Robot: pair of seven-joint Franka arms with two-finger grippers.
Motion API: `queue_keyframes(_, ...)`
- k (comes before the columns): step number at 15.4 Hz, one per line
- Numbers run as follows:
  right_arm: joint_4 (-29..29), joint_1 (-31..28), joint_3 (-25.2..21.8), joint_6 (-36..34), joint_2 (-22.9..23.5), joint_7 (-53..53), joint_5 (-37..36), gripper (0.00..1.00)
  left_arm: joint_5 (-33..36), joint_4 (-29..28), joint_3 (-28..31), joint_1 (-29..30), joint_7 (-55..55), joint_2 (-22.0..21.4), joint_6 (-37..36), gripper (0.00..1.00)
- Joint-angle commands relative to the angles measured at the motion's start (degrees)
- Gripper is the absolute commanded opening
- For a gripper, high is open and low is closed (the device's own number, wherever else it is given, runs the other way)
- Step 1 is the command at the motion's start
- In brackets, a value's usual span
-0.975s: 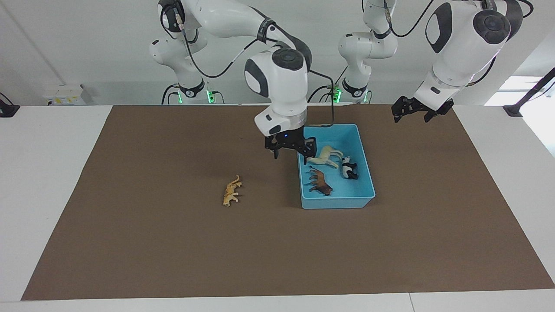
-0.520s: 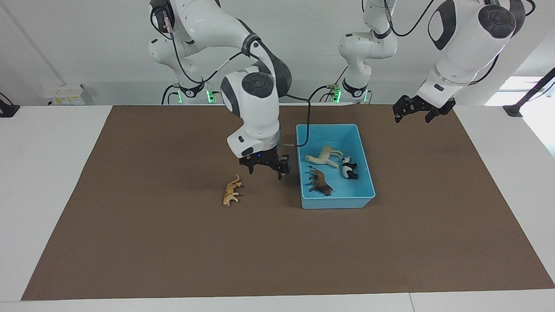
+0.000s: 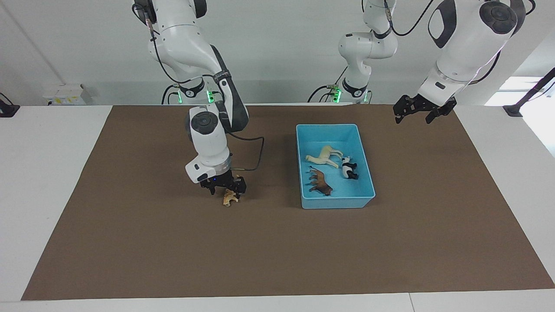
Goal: Put all toys into storage box
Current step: 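Grasp the tan animal toy with the right gripper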
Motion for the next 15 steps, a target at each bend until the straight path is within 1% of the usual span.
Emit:
queue_keyframes(1, -2.3, 0.5, 0.5, 1.5, -1.3, -0.9, -0.6, 1.0, -0.6, -0.2, 0.6, -0.2, 0.2, -0.6, 0.5, 1.0)
queue_keyframes(3, -4.7, 0.3, 0.5, 3.5, -1.7, -4.2, -0.6, 1.0, -0.5, -0.5, 0.4, -0.1, 0.2, -1.1, 0.3, 1.0)
queue_keyframes(6, -8.9, 0.3, 0.5, 9.1, -1.6, -5.1, -0.6, 1.0, -0.5, -0.6, 0.4, 0.2, 0.1, -1.2, 0.3, 1.0)
queue_keyframes(7, -9.0, 0.4, 0.5, 9.6, -1.2, -4.8, -0.6, 0.68, -0.5, -0.6, 0.5, 0.5, 0.1, -1.2, 0.3, 1.0)
queue_keyframes(8, -8.7, 0.4, 0.5, 8.7, -1.2, -4.4, -0.5, 0.03, -0.5, -0.6, 0.5, 0.6, 0.1, -1.2, 0.3, 1.0)
queue_keyframes(9, -8.6, 0.4, 0.5, 8.0, -1.2, -3.6, -0.4, 0.0, -0.6, -0.6, 0.5, 0.7, 0.2, -1.2, 0.3, 1.0)
queue_keyframes(11, -7.3, 0.9, 0.5, 5.8, -1.3, -2.1, -0.4, 0.0, -0.5, -0.6, 0.5, 0.6, 0.2, -1.2, 0.3, 1.0)
queue_keyframes(13, -4.5, 1.1, 0.5, 2.2, -1.2, -2.1, -0.4, 0.0, -0.5, -0.6, 0.5, 0.6, 0.2, -1.2, 0.3, 1.0)
queue_keyframes(15, -2.4, 1.2, 0.6, 0.3, -1.0, -2.0, -0.4, 0.0, -0.5, -0.6, 0.5, 0.6, 0.2, -1.2, 0.3, 1.0)
